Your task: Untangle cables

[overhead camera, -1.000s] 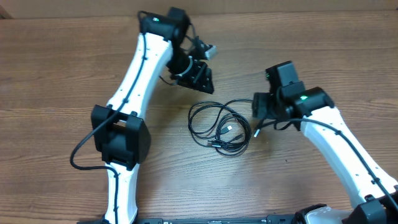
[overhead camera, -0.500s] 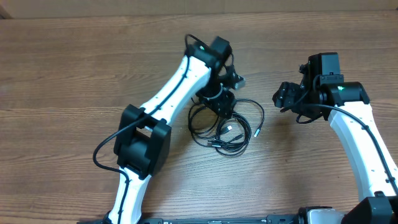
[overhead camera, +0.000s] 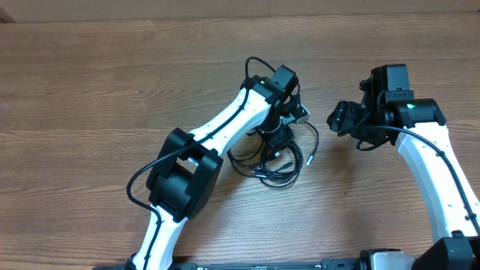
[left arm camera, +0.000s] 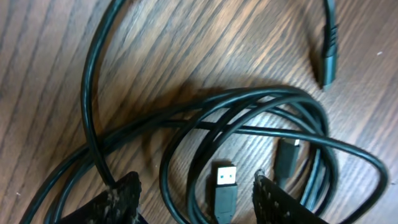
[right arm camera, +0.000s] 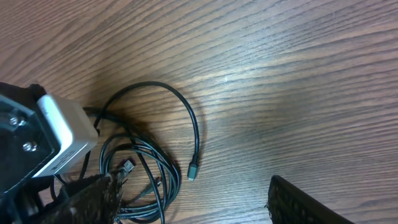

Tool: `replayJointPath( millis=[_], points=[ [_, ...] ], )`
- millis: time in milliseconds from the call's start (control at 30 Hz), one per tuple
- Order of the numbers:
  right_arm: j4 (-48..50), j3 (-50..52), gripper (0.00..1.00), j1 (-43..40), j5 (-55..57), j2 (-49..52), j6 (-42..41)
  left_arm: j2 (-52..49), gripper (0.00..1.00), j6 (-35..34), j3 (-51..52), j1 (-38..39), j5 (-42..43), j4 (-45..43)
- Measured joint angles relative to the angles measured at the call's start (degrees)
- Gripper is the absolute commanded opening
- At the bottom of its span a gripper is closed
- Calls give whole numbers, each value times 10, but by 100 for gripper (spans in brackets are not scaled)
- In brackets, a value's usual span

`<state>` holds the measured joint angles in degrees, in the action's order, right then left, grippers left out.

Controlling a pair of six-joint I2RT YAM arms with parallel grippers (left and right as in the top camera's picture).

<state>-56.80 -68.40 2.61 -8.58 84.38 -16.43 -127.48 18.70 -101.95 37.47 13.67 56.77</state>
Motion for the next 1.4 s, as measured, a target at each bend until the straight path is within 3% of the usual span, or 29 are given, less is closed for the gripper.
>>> replayJointPath(
  millis=[233, 300, 400, 467, 633, 700, 733, 867, 1100, 1400],
  points=[
    [-3, 0, 74, 0, 0, 0, 0, 0, 57, 8, 42, 0, -7, -29],
    [-4, 0, 74, 0, 0, 0, 0, 0, 46, 8, 57, 0, -9, -31],
    [-5, 0, 74, 0, 0, 0, 0, 6, 15, 8, 66, 0, -16, -35],
    [-6, 0, 74, 0, 0, 0, 0, 7, 4, 8, 68, 0, -18, -35],
    [-8, 0, 75, 0, 0, 0, 0, 7, 4, 3, 66, 0, -30, -29],
    [-8, 0, 81, 0, -1, 0, 0, 7, 4, -5, 53, 0, -40, -6],
    [-9, 0, 85, 0, -3, 0, -1, 7, 4, -10, 39, -1, -45, 11],
    [-7, 0, 86, 0, -41, 0, 19, 9, 4, -33, -53, -12, -48, 67],
    [5, 0, 87, 0, -156, 0, 92, 51, 4, -51, -212, -56, 35, 132],
    [80, 0, 93, 0, -228, 0, 125, 75, 4, -35, -240, -87, 122, 211]
  ],
)
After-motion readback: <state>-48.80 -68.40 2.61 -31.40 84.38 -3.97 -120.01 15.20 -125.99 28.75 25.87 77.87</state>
